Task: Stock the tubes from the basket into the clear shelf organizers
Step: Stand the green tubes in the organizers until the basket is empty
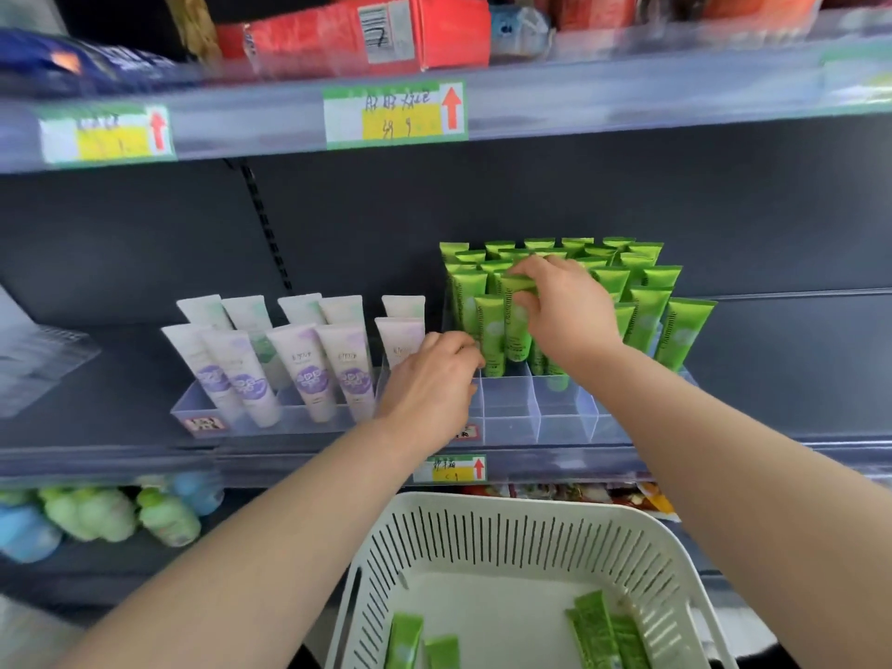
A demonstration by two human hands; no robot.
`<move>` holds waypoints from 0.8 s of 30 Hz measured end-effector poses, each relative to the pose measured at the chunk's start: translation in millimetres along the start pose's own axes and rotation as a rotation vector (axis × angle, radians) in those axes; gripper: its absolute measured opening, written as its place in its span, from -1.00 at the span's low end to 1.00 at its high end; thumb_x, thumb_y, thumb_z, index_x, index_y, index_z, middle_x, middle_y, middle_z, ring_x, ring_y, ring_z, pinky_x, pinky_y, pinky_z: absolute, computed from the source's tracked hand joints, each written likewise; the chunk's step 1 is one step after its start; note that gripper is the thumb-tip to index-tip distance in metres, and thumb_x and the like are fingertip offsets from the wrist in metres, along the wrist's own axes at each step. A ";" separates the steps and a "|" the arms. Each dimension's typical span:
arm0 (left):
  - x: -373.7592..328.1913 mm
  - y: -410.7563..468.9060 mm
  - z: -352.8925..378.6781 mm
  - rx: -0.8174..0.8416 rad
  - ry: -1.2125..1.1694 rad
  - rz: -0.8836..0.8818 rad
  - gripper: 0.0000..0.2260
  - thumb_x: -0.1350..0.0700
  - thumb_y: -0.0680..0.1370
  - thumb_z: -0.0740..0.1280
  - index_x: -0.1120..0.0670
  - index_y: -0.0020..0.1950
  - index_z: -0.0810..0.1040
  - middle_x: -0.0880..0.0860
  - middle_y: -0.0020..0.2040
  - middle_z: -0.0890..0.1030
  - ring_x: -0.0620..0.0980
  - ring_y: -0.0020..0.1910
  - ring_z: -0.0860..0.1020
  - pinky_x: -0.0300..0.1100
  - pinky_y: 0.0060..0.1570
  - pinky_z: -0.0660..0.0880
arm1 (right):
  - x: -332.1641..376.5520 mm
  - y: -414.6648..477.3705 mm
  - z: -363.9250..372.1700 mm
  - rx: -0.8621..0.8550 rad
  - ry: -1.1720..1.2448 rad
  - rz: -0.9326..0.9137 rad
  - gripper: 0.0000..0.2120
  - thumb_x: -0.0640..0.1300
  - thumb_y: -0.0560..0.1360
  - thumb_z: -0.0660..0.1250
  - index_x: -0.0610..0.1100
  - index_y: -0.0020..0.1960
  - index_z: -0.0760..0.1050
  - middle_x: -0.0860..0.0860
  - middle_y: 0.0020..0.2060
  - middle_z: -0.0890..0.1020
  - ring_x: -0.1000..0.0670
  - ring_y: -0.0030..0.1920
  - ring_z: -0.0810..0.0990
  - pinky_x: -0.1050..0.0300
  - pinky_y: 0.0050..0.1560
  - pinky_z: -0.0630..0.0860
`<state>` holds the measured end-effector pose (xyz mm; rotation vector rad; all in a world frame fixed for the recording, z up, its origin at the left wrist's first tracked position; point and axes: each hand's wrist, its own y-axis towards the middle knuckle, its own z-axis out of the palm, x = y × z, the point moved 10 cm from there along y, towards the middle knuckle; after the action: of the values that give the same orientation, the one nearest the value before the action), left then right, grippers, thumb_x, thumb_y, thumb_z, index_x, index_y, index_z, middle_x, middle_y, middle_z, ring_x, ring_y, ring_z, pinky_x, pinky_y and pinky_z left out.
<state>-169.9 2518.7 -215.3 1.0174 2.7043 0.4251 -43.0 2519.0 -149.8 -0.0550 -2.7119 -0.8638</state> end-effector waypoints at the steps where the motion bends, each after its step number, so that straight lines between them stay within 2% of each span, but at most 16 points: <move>1: 1.0 -2.1 2.8 0.008 -0.004 0.003 -0.74 0.17 0.58 0.28 0.06 0.27 0.51 0.00 0.34 0.40 0.01 0.28 0.33 0.01 0.09 0.47 | -2.7 1.9 5.0 0.016 -0.005 0.012 -0.72 -0.15 0.56 0.24 -0.07 0.26 0.47 -0.06 0.07 0.59 -0.13 0.10 0.50 0.04 -0.13 0.45; 7: 10.9 -4.0 6.5 0.003 -0.041 -0.011 -0.73 0.21 0.57 0.29 0.08 0.26 0.52 0.02 0.34 0.41 0.02 0.30 0.33 0.05 0.12 0.47 | -3.7 4.6 34.2 0.116 -0.027 0.016 -0.72 -0.15 0.55 0.23 -0.06 0.26 0.46 -0.07 0.08 0.57 -0.16 0.04 0.54 0.10 -0.22 0.37; 12: 16.6 -6.5 8.2 -0.003 -0.059 -0.043 -0.76 0.20 0.56 0.31 0.08 0.22 0.55 0.02 0.32 0.43 0.03 0.26 0.36 0.04 0.08 0.49 | -4.2 0.3 55.6 0.184 -0.039 0.027 -0.69 -0.18 0.55 0.22 -0.05 0.28 0.45 -0.08 0.11 0.57 -0.17 0.04 0.55 0.05 -0.20 0.47; 15: 18.8 -11.5 12.1 0.020 -0.064 -0.051 -0.77 0.20 0.57 0.29 0.08 0.22 0.54 0.02 0.34 0.42 0.02 0.29 0.34 0.00 0.11 0.46 | -7.2 -4.5 58.7 0.202 -0.002 0.049 -0.67 -0.23 0.54 0.22 -0.07 0.30 0.42 -0.10 0.15 0.54 -0.17 0.09 0.52 0.00 -0.12 0.51; 19: 21.3 -15.2 9.8 0.034 -0.073 -0.058 -0.75 0.21 0.58 0.26 0.09 0.25 0.53 0.02 0.36 0.40 0.01 0.31 0.30 -0.05 0.13 0.40 | 5.8 -7.7 35.9 0.081 -0.009 -0.026 -0.63 -0.28 0.52 0.23 -0.12 0.31 0.41 -0.13 0.15 0.51 -0.18 0.18 0.43 -0.11 0.06 0.45; 24: 11.5 -30.5 6.4 0.009 -0.133 -0.051 -0.75 0.23 0.58 0.24 0.11 0.24 0.55 0.03 0.33 0.45 0.02 0.31 0.33 -0.01 0.17 0.42 | 31.3 -43.4 14.9 -0.034 0.047 -0.155 -0.66 -0.37 0.47 0.22 -0.17 0.22 0.49 -0.15 0.08 0.53 -0.22 0.08 0.46 -0.12 -0.03 0.44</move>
<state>-194.9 2505.7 -232.9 0.9422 2.6098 0.3239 -82.3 2490.3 -176.7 0.1690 -2.6851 -0.9423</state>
